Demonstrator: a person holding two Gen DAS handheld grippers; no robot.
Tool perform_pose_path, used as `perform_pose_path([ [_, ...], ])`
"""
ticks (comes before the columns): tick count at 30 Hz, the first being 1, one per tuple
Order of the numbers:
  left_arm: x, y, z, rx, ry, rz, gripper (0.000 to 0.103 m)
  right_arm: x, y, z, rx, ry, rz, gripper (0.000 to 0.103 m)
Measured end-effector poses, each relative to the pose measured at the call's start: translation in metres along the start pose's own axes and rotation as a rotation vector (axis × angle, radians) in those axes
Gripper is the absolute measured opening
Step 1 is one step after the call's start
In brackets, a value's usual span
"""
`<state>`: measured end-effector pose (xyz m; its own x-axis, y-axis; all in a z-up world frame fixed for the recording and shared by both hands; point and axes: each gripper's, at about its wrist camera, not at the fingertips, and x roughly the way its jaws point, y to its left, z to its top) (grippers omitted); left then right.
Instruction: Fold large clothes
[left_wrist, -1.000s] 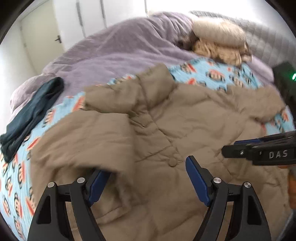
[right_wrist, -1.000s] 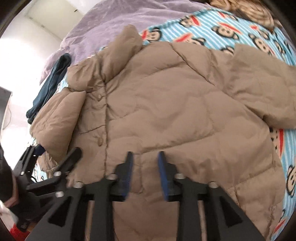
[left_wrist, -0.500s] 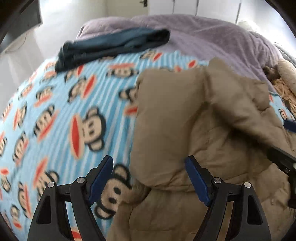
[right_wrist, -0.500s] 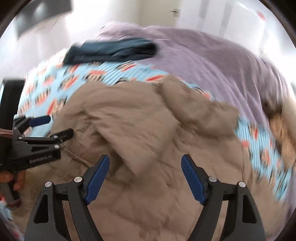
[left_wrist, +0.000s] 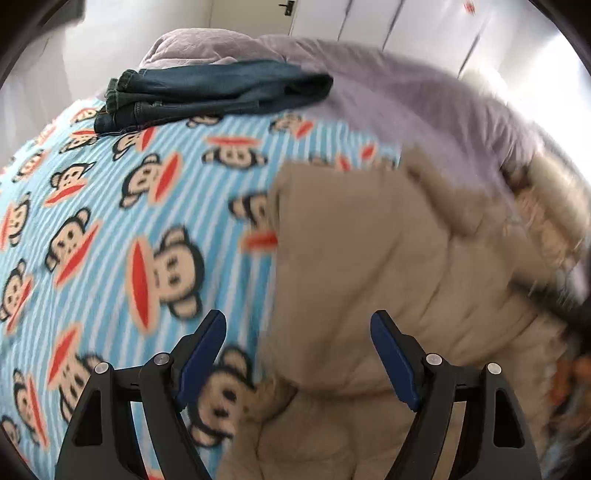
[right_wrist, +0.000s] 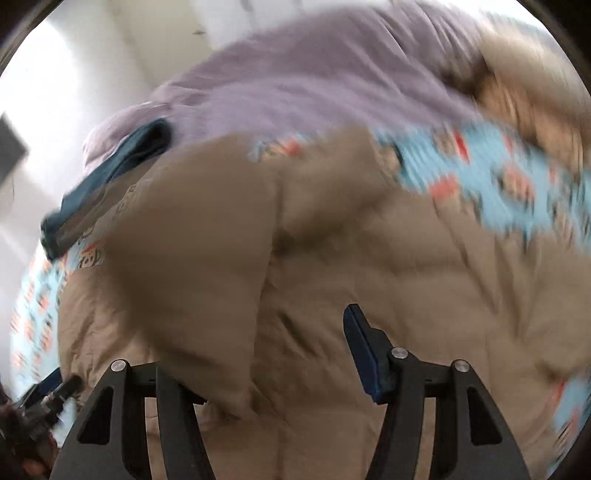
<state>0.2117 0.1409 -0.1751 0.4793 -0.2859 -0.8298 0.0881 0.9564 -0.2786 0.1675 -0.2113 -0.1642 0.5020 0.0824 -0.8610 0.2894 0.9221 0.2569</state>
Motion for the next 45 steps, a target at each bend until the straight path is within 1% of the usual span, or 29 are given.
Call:
perform_pose_path([
  [2, 0.008, 0.015, 0.016, -0.058, 0.033, -0.075, 0.081, 0.006, -0.023, -0.004, 0.09, 0.049, 0.067, 0.064],
  [3, 0.021, 0.027, 0.027, -0.102, 0.078, -0.135, 0.081, 0.008, -0.031, -0.005, 0.129, 0.062, 0.099, 0.064],
  [4, 0.029, 0.033, 0.03, -0.125, 0.099, -0.161, 0.081, 0.011, -0.042, -0.007, 0.195, 0.073, 0.145, 0.064],
  [6, 0.057, 0.044, 0.037, -0.191, 0.174, -0.216, 0.081, 0.017, -0.056, -0.014, 0.299, 0.087, 0.203, 0.064],
  [7, 0.063, 0.043, 0.036, -0.204, 0.19, -0.227, 0.079, 0.021, -0.064, -0.016, 0.37, 0.096, 0.243, 0.059],
  [8, 0.067, 0.038, 0.037, -0.201, 0.19, -0.24, 0.054, 0.024, -0.071, -0.019, 0.43, 0.106, 0.279, 0.05],
  [9, 0.066, 0.028, 0.038, -0.173, 0.183, -0.247, 0.032, 0.025, -0.072, -0.021, 0.455, 0.112, 0.294, 0.019],
  [10, 0.06, 0.018, 0.037, -0.137, 0.165, -0.222, 0.031, 0.028, -0.075, -0.021, 0.476, 0.126, 0.307, 0.012],
  [11, 0.052, 0.007, 0.034, -0.081, 0.126, -0.171, 0.031, 0.028, -0.075, -0.02, 0.471, 0.126, 0.316, 0.011],
  [12, 0.048, -0.001, 0.031, -0.026, 0.099, -0.127, 0.025, 0.024, -0.072, -0.02, 0.442, 0.112, 0.311, 0.01],
  [13, 0.045, -0.009, 0.028, 0.025, 0.081, -0.077, 0.025, 0.019, -0.066, -0.018, 0.392, 0.097, 0.295, 0.01],
  [14, 0.046, -0.016, 0.025, 0.082, 0.064, 0.003, 0.025, 0.013, -0.061, -0.016, 0.333, 0.082, 0.272, 0.01],
  [15, 0.051, -0.018, 0.023, 0.114, 0.059, 0.064, 0.025, 0.01, -0.053, -0.015, 0.277, 0.069, 0.246, 0.01],
  [17, 0.06, -0.017, 0.024, 0.135, 0.067, 0.146, 0.025, 0.01, -0.042, -0.016, 0.187, 0.061, 0.195, 0.01],
  [19, 0.069, -0.012, 0.024, 0.118, 0.083, 0.16, 0.025, 0.016, -0.037, -0.021, 0.134, 0.077, 0.137, 0.01],
  [20, 0.068, -0.012, 0.024, 0.114, 0.075, 0.173, 0.025, 0.023, -0.038, -0.024, 0.129, 0.088, 0.125, 0.01],
  [21, 0.066, -0.013, 0.024, 0.12, 0.071, 0.189, 0.025, 0.034, -0.04, -0.028, 0.144, 0.108, 0.118, 0.01],
  [23, 0.056, -0.019, 0.025, 0.136, 0.048, 0.233, 0.025, 0.043, -0.046, -0.032, 0.182, 0.106, 0.129, 0.01],
  [26, 0.028, -0.023, 0.025, 0.154, -0.029, 0.241, 0.025, 0.044, -0.044, -0.031, 0.179, 0.099, 0.128, 0.01],
  [29, 0.01, -0.033, 0.03, 0.157, -0.081, 0.193, 0.025, 0.044, -0.045, -0.03, 0.167, 0.104, 0.134, 0.01],
  [30, 0.009, -0.039, 0.032, 0.172, -0.083, 0.174, 0.025, 0.045, -0.046, -0.03, 0.165, 0.106, 0.136, 0.01],
  [32, 0.02, -0.051, 0.029, 0.212, -0.059, 0.189, 0.025, 0.045, -0.042, -0.027, 0.134, 0.105, 0.124, 0.01],
  [33, 0.036, -0.057, 0.025, 0.244, -0.02, 0.221, 0.026, 0.043, -0.04, -0.029, 0.109, 0.103, 0.114, 0.01],
  [35, 0.062, -0.058, 0.014, 0.269, 0.037, 0.246, 0.025, 0.042, -0.033, -0.027, 0.048, 0.102, 0.092, 0.01],
  [36, 0.069, -0.057, 0.009, 0.269, 0.047, 0.252, 0.025, 0.041, -0.031, -0.025, 0.03, 0.102, 0.086, 0.011],
  [38, 0.082, -0.051, -0.001, 0.24, 0.047, 0.246, 0.026, 0.038, -0.031, -0.022, -0.01, 0.095, 0.077, 0.017],
  [39, 0.084, -0.049, -0.002, 0.221, 0.039, 0.246, 0.026, 0.035, -0.033, -0.022, -0.013, 0.09, 0.072, 0.026],
  [40, 0.085, -0.05, -0.001, 0.214, 0.038, 0.249, 0.026, 0.029, -0.036, -0.023, -0.019, 0.074, 0.054, 0.031],
  [45, 0.087, -0.052, 0.007, 0.238, 0.062, 0.274, 0.026, 0.009, -0.061, -0.029, -0.005, 0.04, -0.038, 0.031],
])
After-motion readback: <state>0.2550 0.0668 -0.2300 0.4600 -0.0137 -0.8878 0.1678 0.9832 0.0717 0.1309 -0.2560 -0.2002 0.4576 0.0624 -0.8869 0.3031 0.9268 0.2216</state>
